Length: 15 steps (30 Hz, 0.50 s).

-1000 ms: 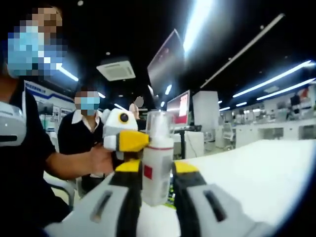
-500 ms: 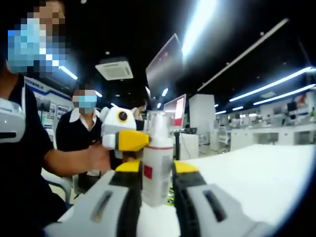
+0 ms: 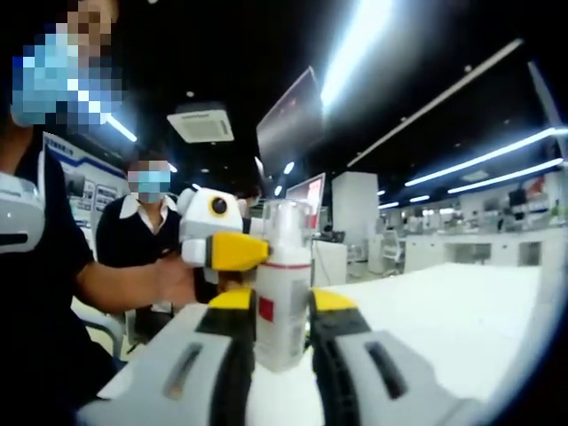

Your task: Arrange the skincare products in the storage area until every visible bottle or jar stands upright without overlapping.

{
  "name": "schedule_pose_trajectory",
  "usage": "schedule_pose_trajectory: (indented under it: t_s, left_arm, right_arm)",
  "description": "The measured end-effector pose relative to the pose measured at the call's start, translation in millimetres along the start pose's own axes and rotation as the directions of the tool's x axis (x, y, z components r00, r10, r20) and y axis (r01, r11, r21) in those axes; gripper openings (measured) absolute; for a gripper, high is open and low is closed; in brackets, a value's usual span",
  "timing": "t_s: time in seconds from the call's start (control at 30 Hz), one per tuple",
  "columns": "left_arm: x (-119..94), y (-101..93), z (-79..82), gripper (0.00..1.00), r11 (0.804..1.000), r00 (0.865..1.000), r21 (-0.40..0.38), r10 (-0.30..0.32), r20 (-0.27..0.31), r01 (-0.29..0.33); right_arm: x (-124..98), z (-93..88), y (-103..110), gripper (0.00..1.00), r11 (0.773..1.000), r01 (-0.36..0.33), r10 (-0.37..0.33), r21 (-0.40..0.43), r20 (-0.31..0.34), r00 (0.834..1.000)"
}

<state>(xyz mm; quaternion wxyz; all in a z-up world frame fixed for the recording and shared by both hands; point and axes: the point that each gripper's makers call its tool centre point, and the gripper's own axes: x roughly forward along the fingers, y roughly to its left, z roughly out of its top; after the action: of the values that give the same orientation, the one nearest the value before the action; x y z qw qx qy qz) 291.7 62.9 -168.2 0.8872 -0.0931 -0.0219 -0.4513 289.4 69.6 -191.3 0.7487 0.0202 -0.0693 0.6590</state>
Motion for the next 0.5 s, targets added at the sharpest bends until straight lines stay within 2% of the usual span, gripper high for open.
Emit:
schedule_pose_trajectory:
  t_s: [0.5]
  left_arm:
    - [26.9, -11.3, -7.1, 0.18, 1.0, 0.999, 0.018, -0.025, -0.022, 0.025]
  right_arm:
    - [-26.6, 1.3, -12.2, 0.22, 0.999, 0.046, -0.047, -0.019, -0.006, 0.999]
